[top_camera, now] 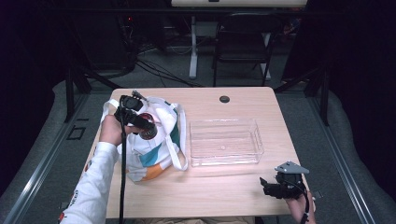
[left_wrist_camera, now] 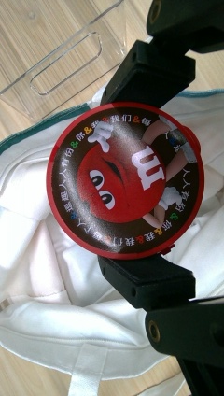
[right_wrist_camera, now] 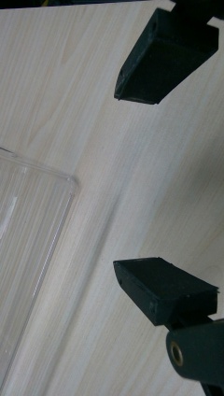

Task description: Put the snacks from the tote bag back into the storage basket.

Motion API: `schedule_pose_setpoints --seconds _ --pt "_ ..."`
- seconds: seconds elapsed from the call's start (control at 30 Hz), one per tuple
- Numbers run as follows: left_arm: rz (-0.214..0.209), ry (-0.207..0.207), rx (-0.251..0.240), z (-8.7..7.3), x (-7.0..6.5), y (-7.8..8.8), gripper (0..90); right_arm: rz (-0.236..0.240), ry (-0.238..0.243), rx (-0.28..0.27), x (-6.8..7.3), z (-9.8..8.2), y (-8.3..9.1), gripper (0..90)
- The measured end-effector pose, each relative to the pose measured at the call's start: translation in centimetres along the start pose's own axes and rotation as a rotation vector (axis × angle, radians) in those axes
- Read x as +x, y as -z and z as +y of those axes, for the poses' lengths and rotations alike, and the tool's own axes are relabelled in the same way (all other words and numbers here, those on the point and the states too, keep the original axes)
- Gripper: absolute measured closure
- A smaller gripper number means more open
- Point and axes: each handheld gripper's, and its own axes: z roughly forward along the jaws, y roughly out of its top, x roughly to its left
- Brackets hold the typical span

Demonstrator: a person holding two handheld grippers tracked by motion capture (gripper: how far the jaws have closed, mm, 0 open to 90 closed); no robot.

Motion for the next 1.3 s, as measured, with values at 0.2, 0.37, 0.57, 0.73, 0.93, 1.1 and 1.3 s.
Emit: schedule_pose_setpoints --seconds 0.2,0.37,0.57,0.73,0.93,1.1,1.3 --pt "0.003 -0.014 -0.007 0.5 -0.3 0.7 25.8 -0.005 -0.008 -0.008 0.0 -0.1 0.1 14.4" --pt "0.004 -0.030 -0.014 0.9 -0.7 1.3 25.8 -0.005 -0.009 -0.009 0.0 -0.1 0.1 14.4" --pt "0.009 -0.041 -0.018 1.4 -1.1 1.7 25.8 -0.006 -0.008 -0.010 0.0 -0.1 0.2 14.4" --pt "0.013 -0.053 -0.024 1.9 -1.5 2.1 25.8 -0.007 -0.008 -0.007 -0.1 -0.1 0.2 14.4" --pt "0.015 -0.071 -0.034 2.6 -2.2 2.7 25.8 -0.004 -0.008 -0.007 0.0 -0.1 0.1 14.4" --pt "0.013 -0.090 -0.037 3.2 -2.9 3.0 25.8 -0.003 -0.008 -0.009 0.0 -0.1 0.1 14.4" --pt "0.009 -0.114 -0.039 3.8 -3.8 3.3 25.8 -0.004 -0.010 -0.012 -0.2 -0.2 0.2 14.3"
